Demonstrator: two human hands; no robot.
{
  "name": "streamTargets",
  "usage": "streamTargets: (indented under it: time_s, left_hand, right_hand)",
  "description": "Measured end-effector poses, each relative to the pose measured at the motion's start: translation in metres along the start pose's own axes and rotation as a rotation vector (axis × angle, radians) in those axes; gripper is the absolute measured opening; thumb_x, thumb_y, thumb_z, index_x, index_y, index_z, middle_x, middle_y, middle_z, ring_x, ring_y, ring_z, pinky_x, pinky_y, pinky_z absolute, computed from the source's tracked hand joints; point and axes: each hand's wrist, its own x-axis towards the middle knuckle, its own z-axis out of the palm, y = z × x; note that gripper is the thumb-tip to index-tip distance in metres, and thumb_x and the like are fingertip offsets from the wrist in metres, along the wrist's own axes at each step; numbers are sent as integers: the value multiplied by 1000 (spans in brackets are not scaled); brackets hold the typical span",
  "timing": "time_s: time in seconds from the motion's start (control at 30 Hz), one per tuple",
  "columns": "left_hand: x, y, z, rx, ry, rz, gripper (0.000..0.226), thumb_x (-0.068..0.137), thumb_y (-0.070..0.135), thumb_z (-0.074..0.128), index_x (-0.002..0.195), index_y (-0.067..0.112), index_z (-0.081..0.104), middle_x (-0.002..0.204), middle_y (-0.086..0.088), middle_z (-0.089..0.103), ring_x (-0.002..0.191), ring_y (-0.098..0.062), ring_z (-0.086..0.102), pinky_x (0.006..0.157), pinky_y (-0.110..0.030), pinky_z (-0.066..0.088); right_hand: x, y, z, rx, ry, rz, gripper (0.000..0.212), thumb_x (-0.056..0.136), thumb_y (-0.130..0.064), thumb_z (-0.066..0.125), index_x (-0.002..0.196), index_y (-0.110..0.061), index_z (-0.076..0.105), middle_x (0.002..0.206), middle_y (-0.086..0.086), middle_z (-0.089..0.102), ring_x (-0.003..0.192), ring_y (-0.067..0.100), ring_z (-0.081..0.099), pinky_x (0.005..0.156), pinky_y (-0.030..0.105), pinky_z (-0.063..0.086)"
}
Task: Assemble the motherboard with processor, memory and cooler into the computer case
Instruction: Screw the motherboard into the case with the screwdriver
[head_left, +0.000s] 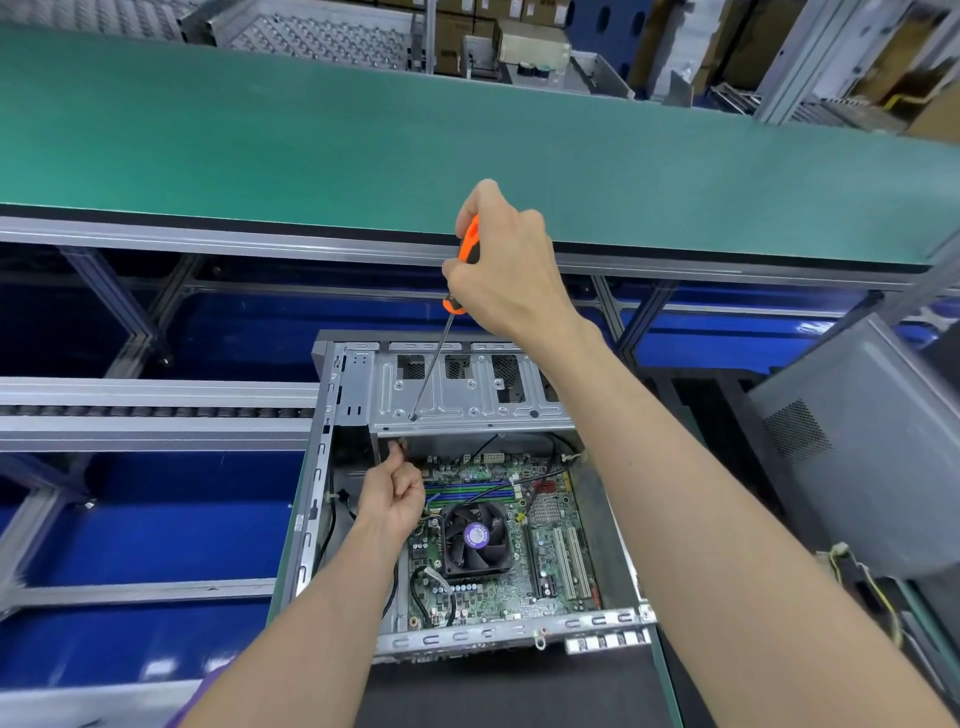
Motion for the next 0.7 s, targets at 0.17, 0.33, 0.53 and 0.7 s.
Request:
streamTargets:
  time_s: [0.17,0.33,0.53,0.7]
  left_hand:
    - [0,0,-3,4,-15,-14,19,104,8,45,95,12,62,52,7,24,33,-5,19,29,-19,20]
    - [2,0,-4,66,-11,8,20,105,10,44,94,15,60,47,7,21,32,-6,17,29,-18,17]
    - [0,0,-2,104,-27,-1,24,105,10,42,88,17,57,46,7,20,31,-7,17,29,-19,16]
    - [-2,1,-2,134,-45,-37,27,106,12,41,83,19,54,45,7,20,31,-7,17,29,-20,13]
  right_hand:
    - [3,0,-5,-16,-51,0,26,76,-11,56,98,-14,42,77,10,55,75,27,48,54,31,30]
    - [3,4,-5,0,-95,30,29,76,-9,57,99,-15,40,80,11,56,77,30,51,55,30,32]
    - [4,1,-4,20,-94,-11,29,79,-9,57,100,-17,39,76,11,55,73,29,49,57,32,36]
    - [3,-5,-3,27,-97,-34,30,77,-7,55,100,-16,39,76,13,54,70,29,49,57,35,42]
